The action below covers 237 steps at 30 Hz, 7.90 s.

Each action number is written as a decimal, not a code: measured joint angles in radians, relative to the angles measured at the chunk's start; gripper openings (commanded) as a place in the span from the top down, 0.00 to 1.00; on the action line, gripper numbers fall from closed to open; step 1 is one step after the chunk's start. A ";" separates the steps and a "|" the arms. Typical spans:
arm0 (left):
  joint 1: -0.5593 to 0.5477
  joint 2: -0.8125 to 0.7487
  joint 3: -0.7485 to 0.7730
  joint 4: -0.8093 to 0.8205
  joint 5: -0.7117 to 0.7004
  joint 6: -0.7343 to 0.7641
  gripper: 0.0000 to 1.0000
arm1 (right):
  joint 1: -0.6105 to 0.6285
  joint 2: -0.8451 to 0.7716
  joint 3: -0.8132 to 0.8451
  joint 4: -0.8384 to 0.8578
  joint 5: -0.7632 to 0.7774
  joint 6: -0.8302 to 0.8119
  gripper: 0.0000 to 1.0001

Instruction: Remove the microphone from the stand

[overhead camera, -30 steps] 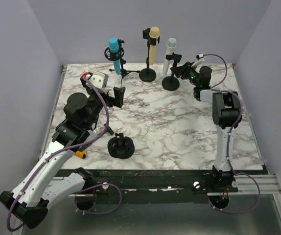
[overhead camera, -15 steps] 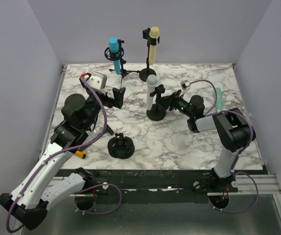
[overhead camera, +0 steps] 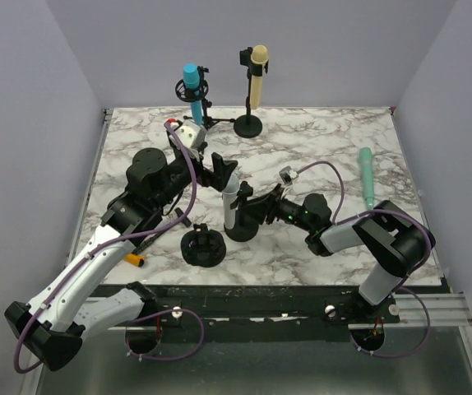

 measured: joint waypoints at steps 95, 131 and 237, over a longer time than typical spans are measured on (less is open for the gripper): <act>-0.217 0.007 -0.109 -0.066 0.042 0.181 1.00 | -0.077 -0.282 0.320 -0.826 -0.452 -0.584 0.22; -0.181 0.082 0.208 -0.235 -0.131 0.111 1.00 | -0.078 -0.344 0.283 -0.800 -0.309 -0.674 0.99; -0.114 -0.192 0.048 -0.041 0.169 -0.130 0.01 | 0.116 -0.350 0.414 -0.359 -0.391 0.138 0.99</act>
